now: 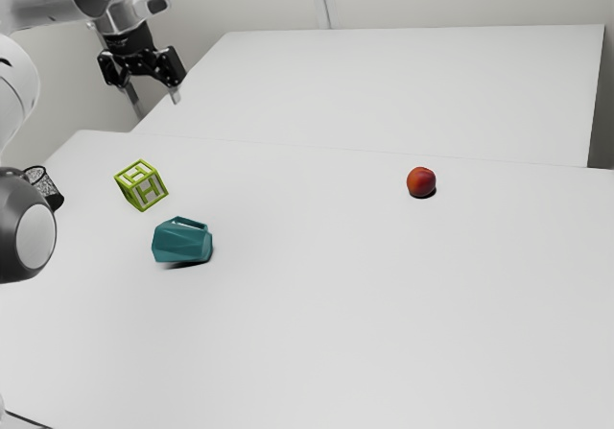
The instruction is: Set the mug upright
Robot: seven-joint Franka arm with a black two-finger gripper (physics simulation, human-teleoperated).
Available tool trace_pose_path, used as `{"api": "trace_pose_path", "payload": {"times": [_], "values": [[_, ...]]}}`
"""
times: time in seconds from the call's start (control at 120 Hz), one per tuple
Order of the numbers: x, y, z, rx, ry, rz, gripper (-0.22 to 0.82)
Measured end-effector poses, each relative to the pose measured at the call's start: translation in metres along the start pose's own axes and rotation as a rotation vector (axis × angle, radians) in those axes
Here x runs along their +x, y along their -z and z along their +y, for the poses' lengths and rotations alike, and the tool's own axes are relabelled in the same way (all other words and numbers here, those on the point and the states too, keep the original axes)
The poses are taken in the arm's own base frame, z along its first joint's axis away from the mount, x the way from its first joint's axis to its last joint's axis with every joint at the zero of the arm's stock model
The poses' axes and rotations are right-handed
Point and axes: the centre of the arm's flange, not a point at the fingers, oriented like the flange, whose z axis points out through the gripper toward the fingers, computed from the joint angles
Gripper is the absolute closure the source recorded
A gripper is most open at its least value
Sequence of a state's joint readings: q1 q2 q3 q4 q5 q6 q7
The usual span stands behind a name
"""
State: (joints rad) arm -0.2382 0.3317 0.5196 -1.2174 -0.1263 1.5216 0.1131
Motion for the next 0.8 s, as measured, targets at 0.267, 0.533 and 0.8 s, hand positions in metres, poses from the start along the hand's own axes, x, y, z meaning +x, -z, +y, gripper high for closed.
{"api": "trace_pose_path", "payload": {"times": [0.267,0.533,0.8], "values": [[-0.003,-0.003,-0.012,-0.01,0.02,-0.017,0.0],[-0.066,-0.083,-0.071,-0.172,0.091,-0.16,0.0],[-0.095,-0.152,-0.127,-0.324,0.126,-0.146,0.0]]}}
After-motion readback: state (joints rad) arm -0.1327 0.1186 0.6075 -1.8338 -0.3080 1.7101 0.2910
